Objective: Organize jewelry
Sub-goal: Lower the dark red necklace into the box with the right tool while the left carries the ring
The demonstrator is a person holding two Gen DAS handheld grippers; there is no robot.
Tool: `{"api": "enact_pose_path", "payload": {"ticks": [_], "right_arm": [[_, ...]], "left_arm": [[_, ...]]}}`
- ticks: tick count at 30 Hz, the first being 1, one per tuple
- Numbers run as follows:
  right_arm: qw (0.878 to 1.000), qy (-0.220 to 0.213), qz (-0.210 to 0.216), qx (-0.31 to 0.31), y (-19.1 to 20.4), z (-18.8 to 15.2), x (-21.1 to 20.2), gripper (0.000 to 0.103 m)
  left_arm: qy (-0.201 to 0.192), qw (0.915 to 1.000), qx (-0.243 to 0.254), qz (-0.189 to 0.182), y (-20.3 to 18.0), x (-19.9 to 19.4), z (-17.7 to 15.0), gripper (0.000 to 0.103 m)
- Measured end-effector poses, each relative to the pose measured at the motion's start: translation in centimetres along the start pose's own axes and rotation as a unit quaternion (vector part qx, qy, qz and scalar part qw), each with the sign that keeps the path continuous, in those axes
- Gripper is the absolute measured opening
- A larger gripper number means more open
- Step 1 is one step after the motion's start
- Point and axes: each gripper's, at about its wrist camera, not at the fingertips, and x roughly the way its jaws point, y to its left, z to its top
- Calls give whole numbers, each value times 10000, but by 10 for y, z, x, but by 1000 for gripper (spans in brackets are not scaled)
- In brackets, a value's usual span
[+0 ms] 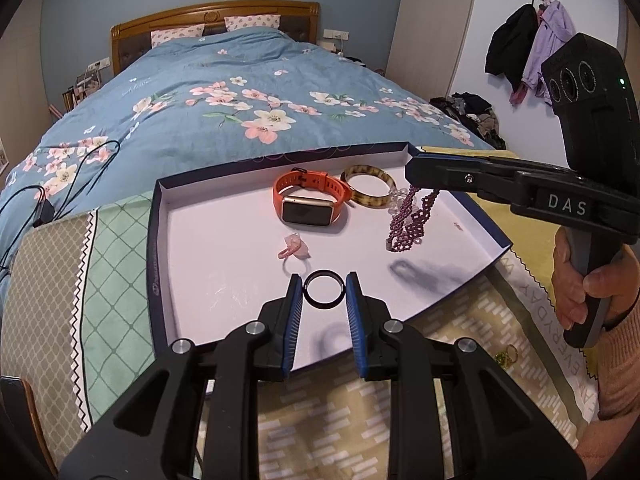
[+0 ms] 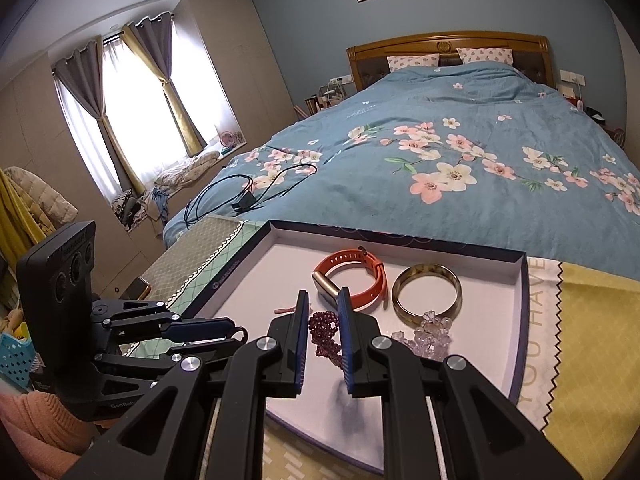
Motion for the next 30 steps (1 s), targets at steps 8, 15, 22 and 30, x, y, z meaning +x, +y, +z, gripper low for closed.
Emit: {"api": "enact_pose_path", "payload": {"ticks": [8, 15, 22, 30], "right_arm": [[10000, 62, 3, -22, -2, 3, 11, 13], [9997, 197, -127, 8, -12, -3, 11, 13], [9990, 370, -267, -16, -22, -11, 15, 13], [9983, 460, -343, 88, -31, -19, 18, 15]], "left_arm": [[106, 9999, -65, 54, 5, 16, 7, 22], [245, 9996, -97, 47, 8, 30, 9, 22], [386, 9991, -167, 49, 12, 46, 12, 22], [495, 9984, -246, 126, 17, 62, 17, 22]]}}
